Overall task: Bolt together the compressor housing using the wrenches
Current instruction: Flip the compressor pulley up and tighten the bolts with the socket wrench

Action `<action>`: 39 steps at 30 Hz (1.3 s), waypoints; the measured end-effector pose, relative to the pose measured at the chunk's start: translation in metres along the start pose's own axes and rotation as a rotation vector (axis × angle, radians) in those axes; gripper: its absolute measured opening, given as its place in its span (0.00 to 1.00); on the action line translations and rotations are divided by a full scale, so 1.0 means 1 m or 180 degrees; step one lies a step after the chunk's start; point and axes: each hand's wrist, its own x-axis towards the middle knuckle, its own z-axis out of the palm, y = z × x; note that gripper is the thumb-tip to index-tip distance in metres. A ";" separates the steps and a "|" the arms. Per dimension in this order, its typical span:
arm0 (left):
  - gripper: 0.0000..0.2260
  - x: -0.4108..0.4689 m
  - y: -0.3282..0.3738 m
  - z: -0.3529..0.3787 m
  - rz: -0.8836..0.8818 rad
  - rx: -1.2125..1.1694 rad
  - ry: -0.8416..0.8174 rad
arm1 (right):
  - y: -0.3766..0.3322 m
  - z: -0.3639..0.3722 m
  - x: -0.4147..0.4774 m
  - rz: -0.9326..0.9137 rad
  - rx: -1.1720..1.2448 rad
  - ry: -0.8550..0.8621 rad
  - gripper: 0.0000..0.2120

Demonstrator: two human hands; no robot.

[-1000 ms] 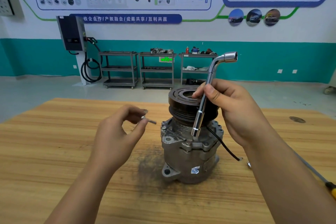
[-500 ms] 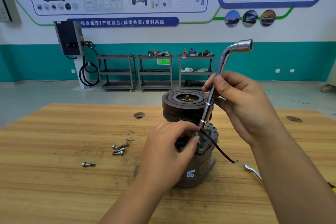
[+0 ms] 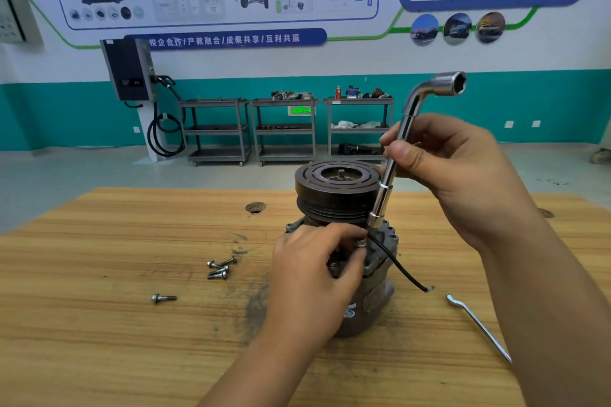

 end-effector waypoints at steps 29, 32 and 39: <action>0.12 -0.007 0.003 0.003 -0.0407 0.0175 -0.0344 | 0.000 0.000 -0.002 0.0119 -0.0227 -0.0457 0.07; 0.11 -0.008 0.002 0.004 -0.0421 0.0154 -0.0337 | 0.003 -0.002 -0.002 0.0168 -0.0214 -0.0407 0.07; 0.09 -0.009 0.002 0.004 -0.0395 0.0130 -0.0358 | 0.005 0.002 -0.002 0.0198 -0.0297 -0.0400 0.11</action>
